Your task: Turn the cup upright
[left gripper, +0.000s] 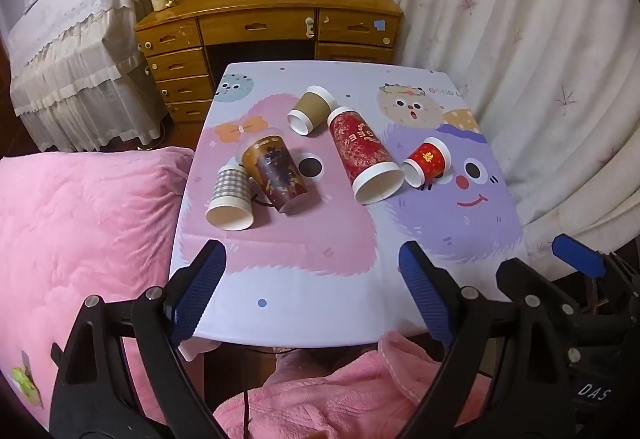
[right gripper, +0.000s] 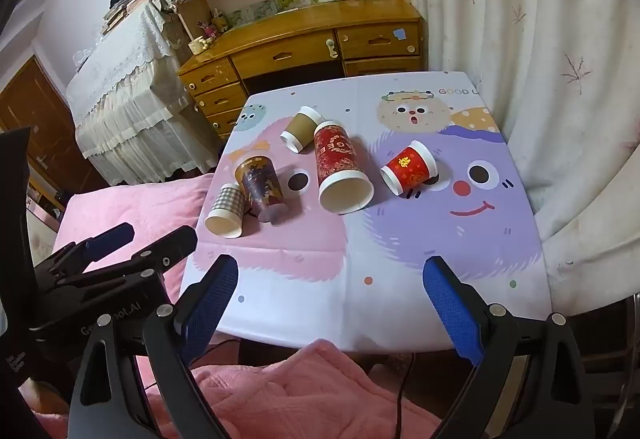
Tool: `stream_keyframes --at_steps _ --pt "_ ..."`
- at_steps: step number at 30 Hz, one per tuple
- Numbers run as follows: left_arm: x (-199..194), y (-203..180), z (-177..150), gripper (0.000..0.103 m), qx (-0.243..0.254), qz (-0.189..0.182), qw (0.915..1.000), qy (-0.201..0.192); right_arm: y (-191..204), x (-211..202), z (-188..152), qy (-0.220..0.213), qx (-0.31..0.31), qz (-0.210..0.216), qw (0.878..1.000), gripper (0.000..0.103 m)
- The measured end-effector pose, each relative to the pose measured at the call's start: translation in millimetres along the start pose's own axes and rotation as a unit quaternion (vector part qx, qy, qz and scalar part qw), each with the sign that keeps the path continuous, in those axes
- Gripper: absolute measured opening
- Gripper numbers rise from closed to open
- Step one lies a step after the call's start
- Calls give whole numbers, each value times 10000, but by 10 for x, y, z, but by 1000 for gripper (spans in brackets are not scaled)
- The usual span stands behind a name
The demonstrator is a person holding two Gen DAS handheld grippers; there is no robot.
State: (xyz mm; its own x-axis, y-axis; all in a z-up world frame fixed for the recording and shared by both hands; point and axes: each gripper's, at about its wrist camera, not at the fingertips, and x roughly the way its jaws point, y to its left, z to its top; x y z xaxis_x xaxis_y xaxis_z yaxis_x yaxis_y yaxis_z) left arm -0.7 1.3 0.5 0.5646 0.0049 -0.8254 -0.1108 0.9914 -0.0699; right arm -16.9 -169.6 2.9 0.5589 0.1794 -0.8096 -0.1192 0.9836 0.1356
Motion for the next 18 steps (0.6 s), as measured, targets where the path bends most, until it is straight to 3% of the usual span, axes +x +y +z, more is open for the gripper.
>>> stream_keyframes --at_steps 18 --pt "92 -95 20 87 140 84 9998 64 -2 36 38 40 40 21 10000 95"
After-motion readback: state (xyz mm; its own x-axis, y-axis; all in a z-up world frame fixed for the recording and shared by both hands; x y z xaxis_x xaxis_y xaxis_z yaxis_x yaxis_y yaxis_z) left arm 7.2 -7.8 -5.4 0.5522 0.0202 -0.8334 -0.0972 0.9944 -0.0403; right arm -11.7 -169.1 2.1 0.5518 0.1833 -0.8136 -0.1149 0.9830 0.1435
